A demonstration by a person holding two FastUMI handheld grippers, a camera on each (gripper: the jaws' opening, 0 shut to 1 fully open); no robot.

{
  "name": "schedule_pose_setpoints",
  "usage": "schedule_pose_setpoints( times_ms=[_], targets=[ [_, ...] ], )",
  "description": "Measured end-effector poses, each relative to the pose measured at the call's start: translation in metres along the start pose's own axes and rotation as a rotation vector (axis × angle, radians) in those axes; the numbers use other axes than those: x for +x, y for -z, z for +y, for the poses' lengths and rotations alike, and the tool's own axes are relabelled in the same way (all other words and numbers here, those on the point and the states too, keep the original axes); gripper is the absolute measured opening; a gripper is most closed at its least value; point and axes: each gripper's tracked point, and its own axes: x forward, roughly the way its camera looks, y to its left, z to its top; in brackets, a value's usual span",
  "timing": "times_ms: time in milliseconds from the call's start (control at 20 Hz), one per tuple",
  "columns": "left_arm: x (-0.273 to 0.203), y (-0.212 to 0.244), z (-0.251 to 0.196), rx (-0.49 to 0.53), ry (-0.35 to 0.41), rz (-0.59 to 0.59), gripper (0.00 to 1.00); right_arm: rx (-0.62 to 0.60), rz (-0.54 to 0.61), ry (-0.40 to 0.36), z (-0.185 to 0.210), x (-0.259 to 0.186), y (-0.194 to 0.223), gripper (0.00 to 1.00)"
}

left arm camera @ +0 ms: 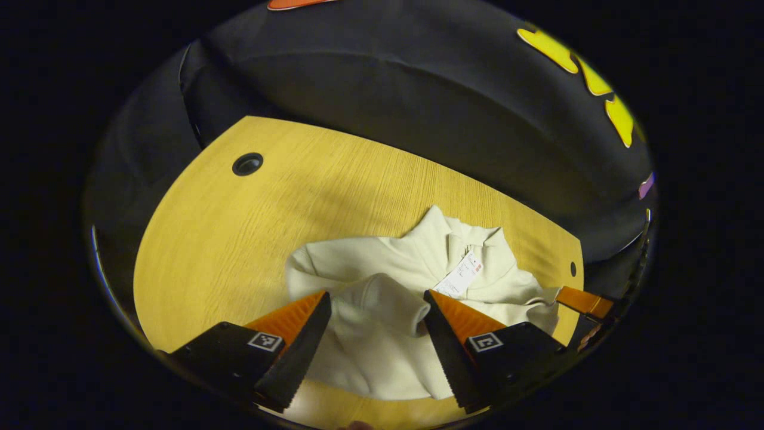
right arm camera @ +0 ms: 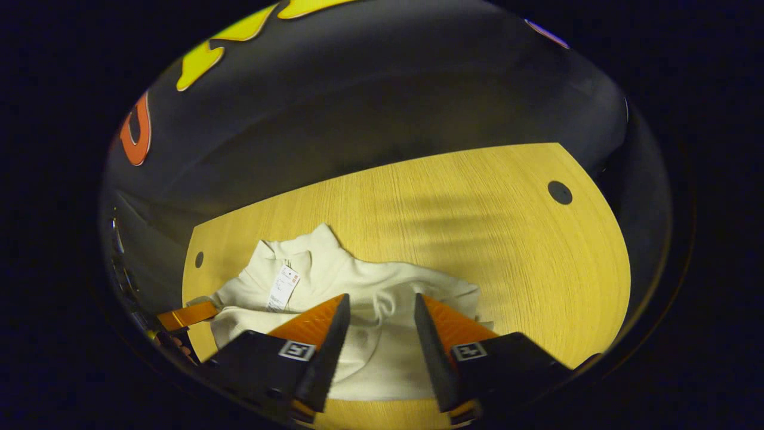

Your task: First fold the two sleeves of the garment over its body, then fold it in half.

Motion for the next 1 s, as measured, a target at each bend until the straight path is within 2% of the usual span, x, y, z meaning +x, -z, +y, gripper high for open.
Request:
schedule_pose_setpoints(
  times_ms=[100,250,300,400,450,500,550,900,1000],
  targets=[
    [-0.02,-0.013,-0.003,0.053,-0.002,-0.067,1.0,-0.046,-0.058,0.004,0.004,-0.02,-0.012,0.97],
    [-0.066,-0.041,-0.008,0.114,0.004,-0.212,1.0,-0.121,-0.174,0.006,0.016,-0.072,-0.032,0.94],
    [-0.081,-0.045,-0.014,0.129,0.004,-0.251,0.99,-0.155,-0.215,0.024,0.016,-0.092,-0.036,0.98],
    [-0.102,-0.047,-0.022,0.161,-0.004,-0.314,0.99,-0.213,-0.273,0.037,0.022,-0.132,-0.042,0.97],
    [-0.113,-0.048,-0.028,0.174,-0.003,-0.348,0.99,-0.24,-0.3,0.033,0.028,-0.151,-0.042,0.93],
    [-0.123,-0.046,-0.035,0.185,0.002,-0.378,0.99,-0.259,-0.328,0.034,0.031,-0.17,-0.043,0.97],
    [-0.136,-0.047,-0.04,0.189,0.008,-0.409,0.99,-0.269,-0.357,0.036,0.033,-0.19,-0.044,0.97],
    [-0.259,-0.038,-0.055,0.195,0.068,-0.648,0.98,-0.246,-0.574,0.071,0.033,-0.322,-0.013,0.97],
    [-0.294,-0.026,-0.054,0.212,0.074,-0.706,0.98,-0.209,-0.637,0.0,0.047,-0.352,0.003,0.97]
  ],
)
